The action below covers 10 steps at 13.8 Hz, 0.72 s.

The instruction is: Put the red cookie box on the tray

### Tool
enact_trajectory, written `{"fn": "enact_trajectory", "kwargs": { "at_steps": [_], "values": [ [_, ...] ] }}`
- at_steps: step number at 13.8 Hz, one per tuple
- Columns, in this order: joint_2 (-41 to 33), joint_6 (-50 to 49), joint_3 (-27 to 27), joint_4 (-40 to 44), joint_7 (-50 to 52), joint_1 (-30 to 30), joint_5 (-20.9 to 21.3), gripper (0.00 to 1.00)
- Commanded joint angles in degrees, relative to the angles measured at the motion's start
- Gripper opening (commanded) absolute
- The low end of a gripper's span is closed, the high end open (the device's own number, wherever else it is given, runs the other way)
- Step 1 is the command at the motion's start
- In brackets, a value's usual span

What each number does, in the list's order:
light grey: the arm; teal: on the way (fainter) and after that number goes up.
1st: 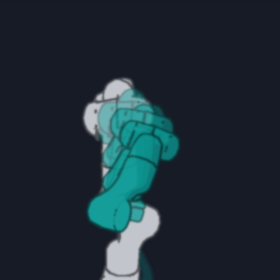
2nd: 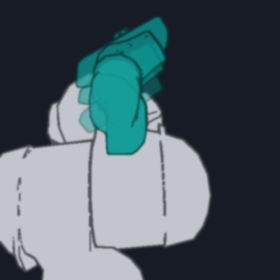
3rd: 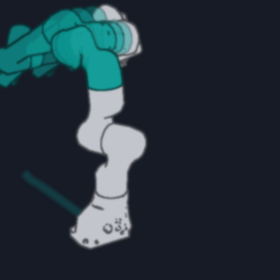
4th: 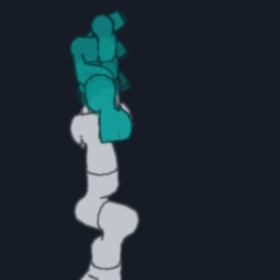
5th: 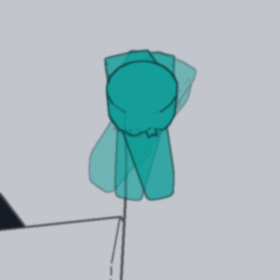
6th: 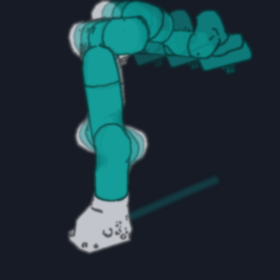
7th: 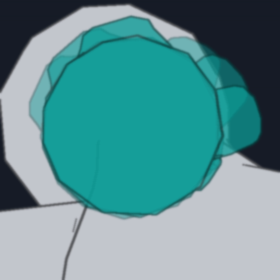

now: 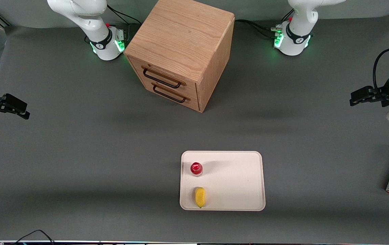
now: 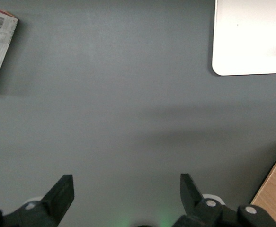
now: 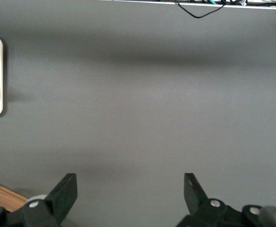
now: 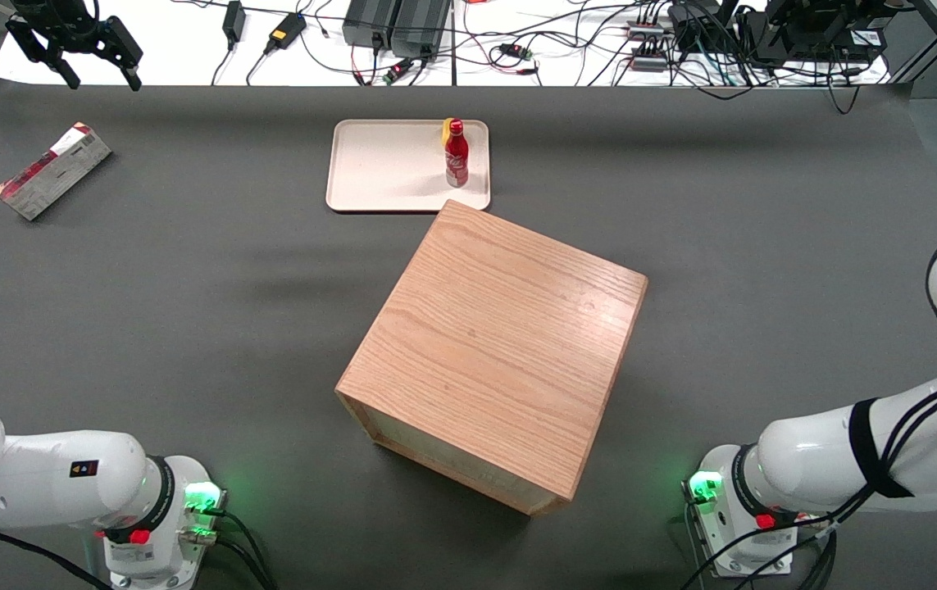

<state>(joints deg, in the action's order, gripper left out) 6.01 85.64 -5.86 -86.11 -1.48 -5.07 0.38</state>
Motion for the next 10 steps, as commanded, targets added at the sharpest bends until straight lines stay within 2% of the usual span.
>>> {"fn": "enact_trajectory", "kwargs": {
  "at_steps": [1, 4, 10],
  "values": [
    [-0.6, 0.8, 0.6, -1.1, 1.3, 0.5, -0.7, 1.00],
    [0.7, 2.3, 1.0, -0.5, -0.4, -0.1, -0.3, 1.00],
    [12.2, 14.3, 1.1, 4.2, -24.2, -10.3, 3.0, 1.00]
  ]
}}
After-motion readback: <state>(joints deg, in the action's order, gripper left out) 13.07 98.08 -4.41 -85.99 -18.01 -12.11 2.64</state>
